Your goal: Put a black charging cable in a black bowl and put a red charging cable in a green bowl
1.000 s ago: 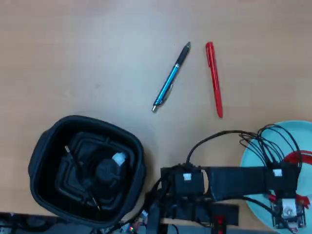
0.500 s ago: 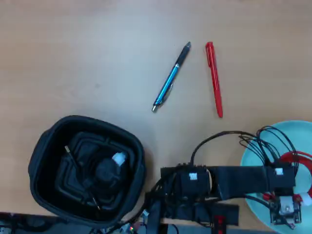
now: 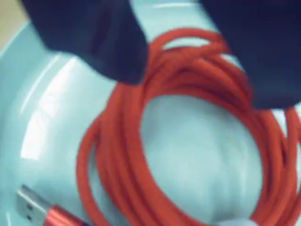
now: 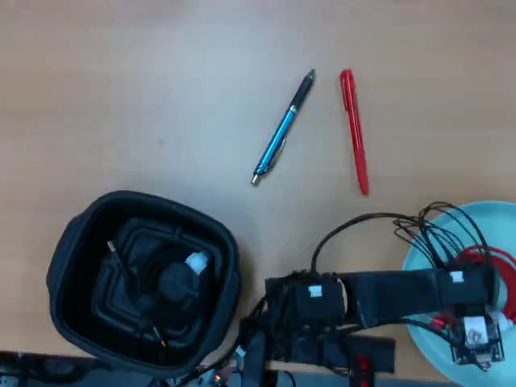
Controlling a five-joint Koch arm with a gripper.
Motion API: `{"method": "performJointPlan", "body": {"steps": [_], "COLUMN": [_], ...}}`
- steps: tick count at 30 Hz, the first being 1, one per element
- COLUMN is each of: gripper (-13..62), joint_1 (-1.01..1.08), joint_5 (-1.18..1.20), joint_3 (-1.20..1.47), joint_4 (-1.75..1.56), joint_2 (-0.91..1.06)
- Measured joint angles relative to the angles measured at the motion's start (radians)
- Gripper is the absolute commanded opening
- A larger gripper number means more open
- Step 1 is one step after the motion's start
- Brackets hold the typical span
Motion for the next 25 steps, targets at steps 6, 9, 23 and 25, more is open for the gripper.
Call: {"method": "performJointPlan", "body": {"steps": [6,9,23,25], "gripper": [23.5,23.5,23.6,23.6], "joint_1": [-0.152,-0.273,-0.989,-1.049], "joint_5": [-0.002,-0.002,-0.026,-0.064], "joint_3": [0.0,0.0,0.275,0.417], "joint_4": [-0.002,0.0,-0.225,-0.33], "joint_2": [0.209,0.302,0.46,0.522]}}
